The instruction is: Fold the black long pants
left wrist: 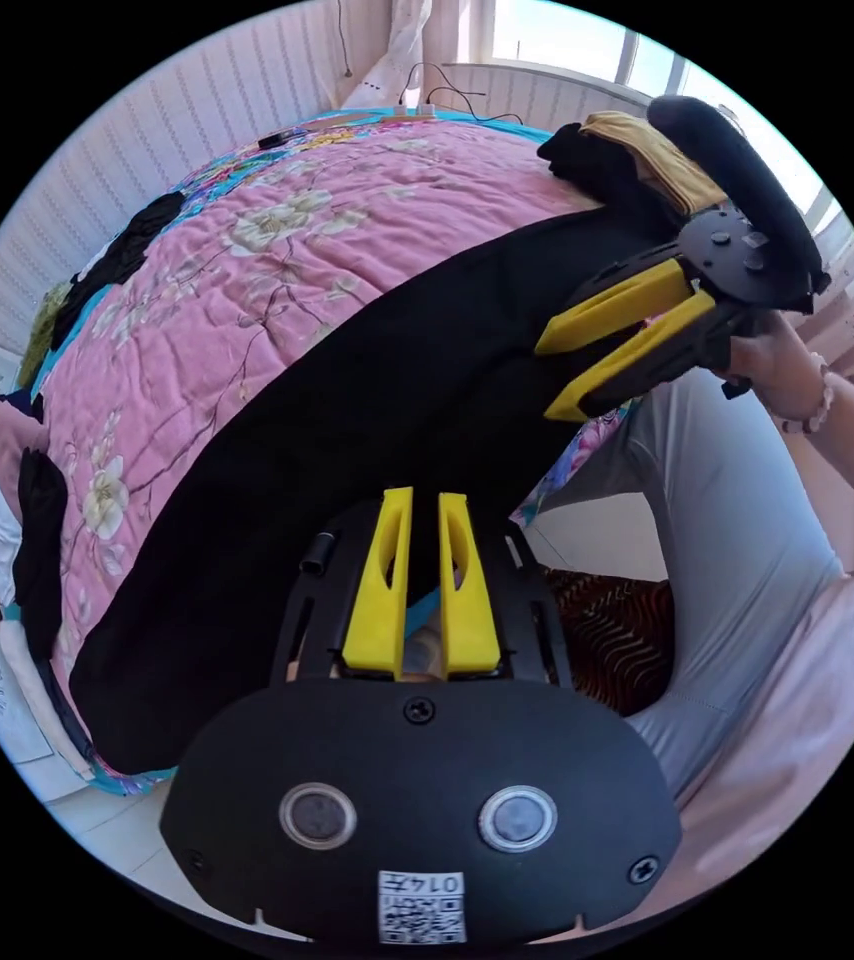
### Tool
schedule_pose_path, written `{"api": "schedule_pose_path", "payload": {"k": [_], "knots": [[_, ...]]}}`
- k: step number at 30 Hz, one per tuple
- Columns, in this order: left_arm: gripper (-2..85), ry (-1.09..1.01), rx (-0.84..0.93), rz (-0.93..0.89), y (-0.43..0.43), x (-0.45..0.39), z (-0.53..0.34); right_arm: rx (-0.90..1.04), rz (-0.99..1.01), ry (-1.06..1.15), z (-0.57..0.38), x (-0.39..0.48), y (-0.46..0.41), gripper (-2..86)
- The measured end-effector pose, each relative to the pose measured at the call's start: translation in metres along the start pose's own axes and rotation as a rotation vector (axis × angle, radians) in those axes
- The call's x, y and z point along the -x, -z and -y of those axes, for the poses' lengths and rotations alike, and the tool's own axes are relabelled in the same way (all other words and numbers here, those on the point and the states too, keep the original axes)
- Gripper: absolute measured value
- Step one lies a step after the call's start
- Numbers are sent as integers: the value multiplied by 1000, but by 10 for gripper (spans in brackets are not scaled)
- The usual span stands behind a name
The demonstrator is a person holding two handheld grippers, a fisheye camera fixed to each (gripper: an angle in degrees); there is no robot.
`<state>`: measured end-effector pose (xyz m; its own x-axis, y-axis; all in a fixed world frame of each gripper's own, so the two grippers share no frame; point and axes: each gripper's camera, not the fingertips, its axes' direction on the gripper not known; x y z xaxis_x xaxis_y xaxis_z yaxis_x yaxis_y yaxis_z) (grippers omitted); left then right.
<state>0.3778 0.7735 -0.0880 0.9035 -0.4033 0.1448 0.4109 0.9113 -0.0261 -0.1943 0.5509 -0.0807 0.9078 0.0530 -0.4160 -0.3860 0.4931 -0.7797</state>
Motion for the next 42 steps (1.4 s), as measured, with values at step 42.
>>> {"api": "schedule_pose_path", "payload": {"k": [42], "knots": [[48,79,31,-99,165,151,-120,-463,34,-1071,-172,-121,180,30]]}}
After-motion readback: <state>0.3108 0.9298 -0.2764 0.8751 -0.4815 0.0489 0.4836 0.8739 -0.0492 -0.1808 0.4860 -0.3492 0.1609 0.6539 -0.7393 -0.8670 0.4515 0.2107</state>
